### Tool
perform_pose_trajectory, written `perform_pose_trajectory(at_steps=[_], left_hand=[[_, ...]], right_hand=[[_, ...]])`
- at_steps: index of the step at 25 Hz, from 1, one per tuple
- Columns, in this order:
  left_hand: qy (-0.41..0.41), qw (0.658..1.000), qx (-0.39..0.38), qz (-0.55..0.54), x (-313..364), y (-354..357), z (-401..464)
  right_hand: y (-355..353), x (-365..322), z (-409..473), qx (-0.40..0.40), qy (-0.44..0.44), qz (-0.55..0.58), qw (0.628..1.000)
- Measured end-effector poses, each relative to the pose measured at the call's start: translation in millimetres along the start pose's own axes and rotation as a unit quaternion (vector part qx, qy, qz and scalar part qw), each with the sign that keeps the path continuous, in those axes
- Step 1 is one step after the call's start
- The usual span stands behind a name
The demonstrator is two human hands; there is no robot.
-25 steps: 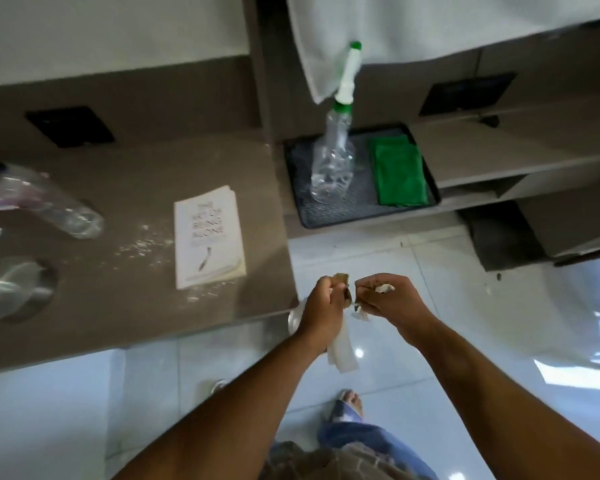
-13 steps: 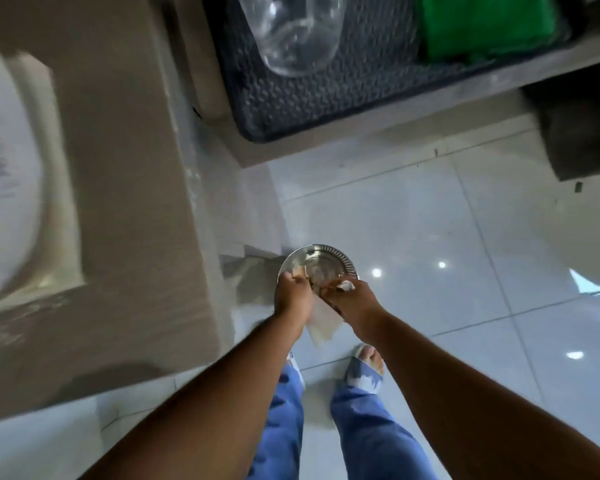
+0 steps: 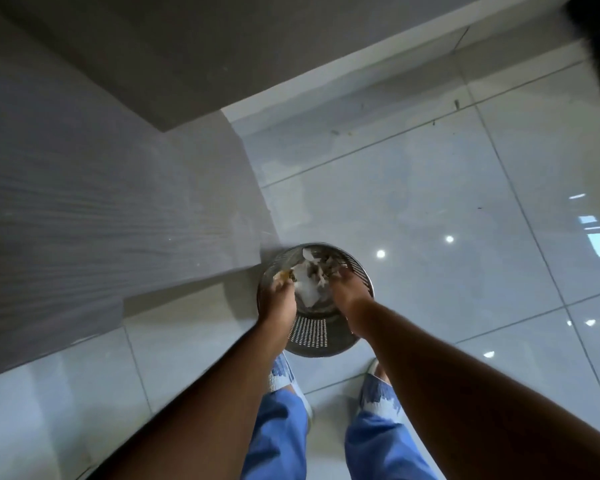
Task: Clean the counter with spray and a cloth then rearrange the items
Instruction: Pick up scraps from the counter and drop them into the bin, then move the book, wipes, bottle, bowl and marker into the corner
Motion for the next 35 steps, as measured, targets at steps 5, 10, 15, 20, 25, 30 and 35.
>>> perform_pose_trajectory(at_steps=[5,10,15,20,25,30,35], left_hand=[[0.064,0.975,-0.073,0.201,-1,7,-12],[0.245,0.914,-0.077,0.315,0,-11,-69],[0.324,0.831,-0.015,0.453,22,-88,-206],[0.35,0.816,0.072,0.454,23,-186,-340],[0.309,0.835,0.196,0.41,23,-285,-411],[0.31,0.825,0.311,0.355,31,-366,-444],[0.313,0.82,0.361,0.316,57,-447,-445]], right_hand=[[7,8,3,0.002,-0.02,-0.016,1.0],[3,4,-54,-0.005,-0.09,-0.098,0.991],[-22,-6,-215,0.041,-0.25,-0.414,0.874],[-34,-44,-377,0.064,-0.373,-0.497,0.781],[-23,-72,-479,0.056,-0.48,-0.534,0.693],[9,-108,-532,0.055,-0.557,-0.537,0.631],[49,-161,-559,0.083,-0.562,-0.505,0.65]])
Point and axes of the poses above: each hand's wrist, its own z-axis towards the middle knuckle, its own y-axis out of the palm, x = y × z, the point moved 3 cm from there along z, towards the middle knuckle, and after that the axes turned 3 degrees about x, right-handed, at the moved point
